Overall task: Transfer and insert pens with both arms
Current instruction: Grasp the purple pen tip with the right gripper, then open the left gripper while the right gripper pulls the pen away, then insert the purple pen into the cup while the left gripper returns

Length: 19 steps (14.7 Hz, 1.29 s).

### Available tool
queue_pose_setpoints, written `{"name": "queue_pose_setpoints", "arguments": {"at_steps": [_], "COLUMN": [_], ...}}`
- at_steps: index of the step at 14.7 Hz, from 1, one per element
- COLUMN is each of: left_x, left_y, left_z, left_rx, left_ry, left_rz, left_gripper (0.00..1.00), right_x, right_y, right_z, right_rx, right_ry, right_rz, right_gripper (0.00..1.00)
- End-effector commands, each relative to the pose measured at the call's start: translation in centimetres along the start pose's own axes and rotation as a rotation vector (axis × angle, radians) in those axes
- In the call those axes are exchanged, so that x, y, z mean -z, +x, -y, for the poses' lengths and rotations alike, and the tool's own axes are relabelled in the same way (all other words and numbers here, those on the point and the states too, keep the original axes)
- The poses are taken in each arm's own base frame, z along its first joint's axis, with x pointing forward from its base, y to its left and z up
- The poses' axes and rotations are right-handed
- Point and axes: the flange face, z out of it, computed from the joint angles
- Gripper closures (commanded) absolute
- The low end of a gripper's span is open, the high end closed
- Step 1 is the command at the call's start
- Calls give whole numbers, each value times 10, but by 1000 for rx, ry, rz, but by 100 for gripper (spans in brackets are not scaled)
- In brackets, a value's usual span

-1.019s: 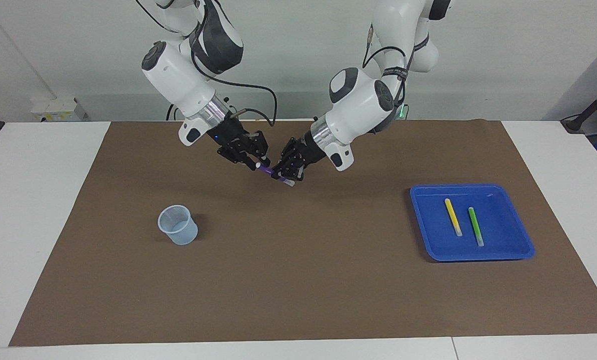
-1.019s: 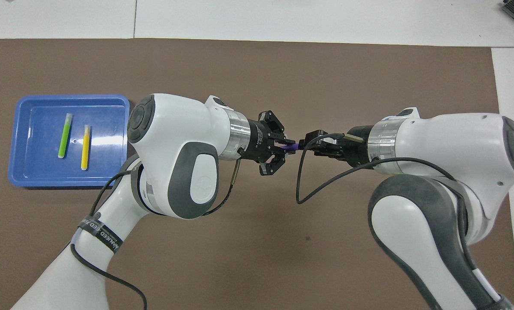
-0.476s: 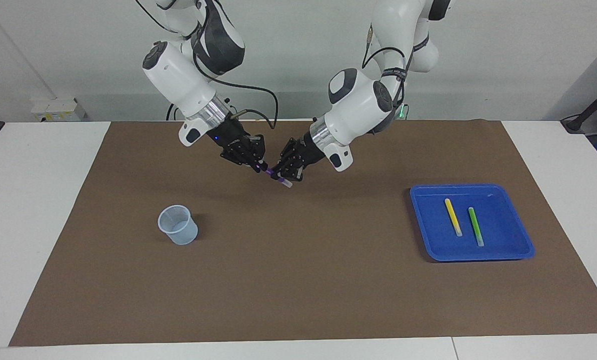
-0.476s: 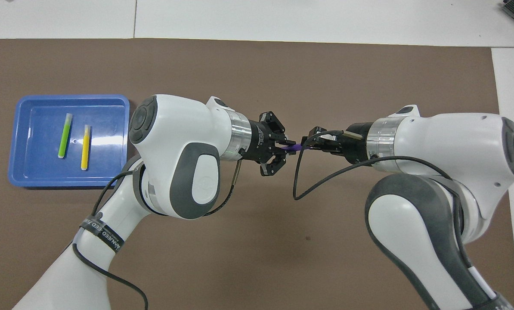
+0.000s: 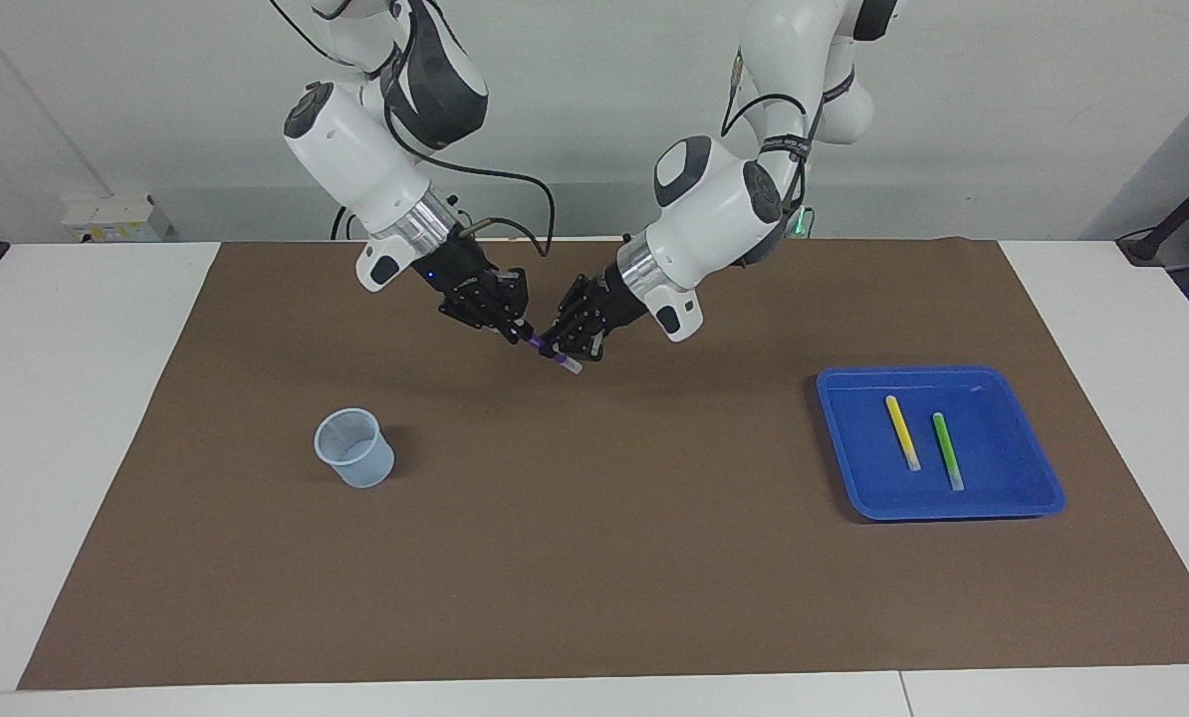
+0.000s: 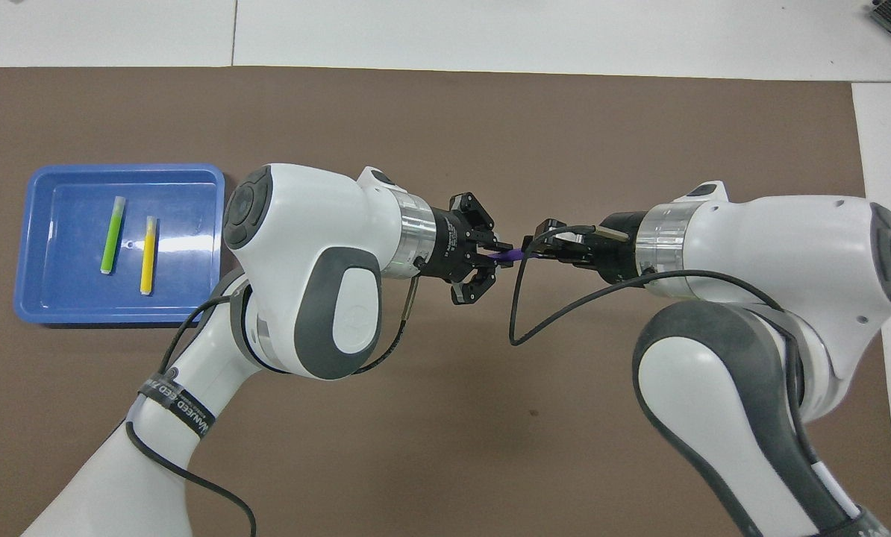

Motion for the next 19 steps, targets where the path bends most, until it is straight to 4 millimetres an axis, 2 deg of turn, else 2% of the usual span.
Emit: {"name": "queue_pose_setpoints", "arguments": {"at_steps": [1,2,6,10,13,17,19], "left_x": [3,3,2,2,5,2,7], "left_y": [1,0,1,6,23,45,50], "left_z": [4,4,6,8,17,38,35], "left_rx": [8,7,9,1,-165,-446,-451], "left_ry": [-3,-5,5,14,28,118,113], "left_rz": [-3,-2,-4,-19,-93,-110,-113], "left_gripper": [38,0,0,0,0,0,0], "right_x": [1,1,5,44,70,95,108], "right_y": [8,9,13,40,56,71,78], "right_z": [-6,-7,-14,-53,-89,-126,-144], "right_rx": [46,53,126,297,444,608,670], "right_ry": [3,3,-53,-192,-311,-430,-443], "right_rz": [-14,-14,-21,2,12,26,33], "right_gripper": [100,100,100,100,100,100,100]}}
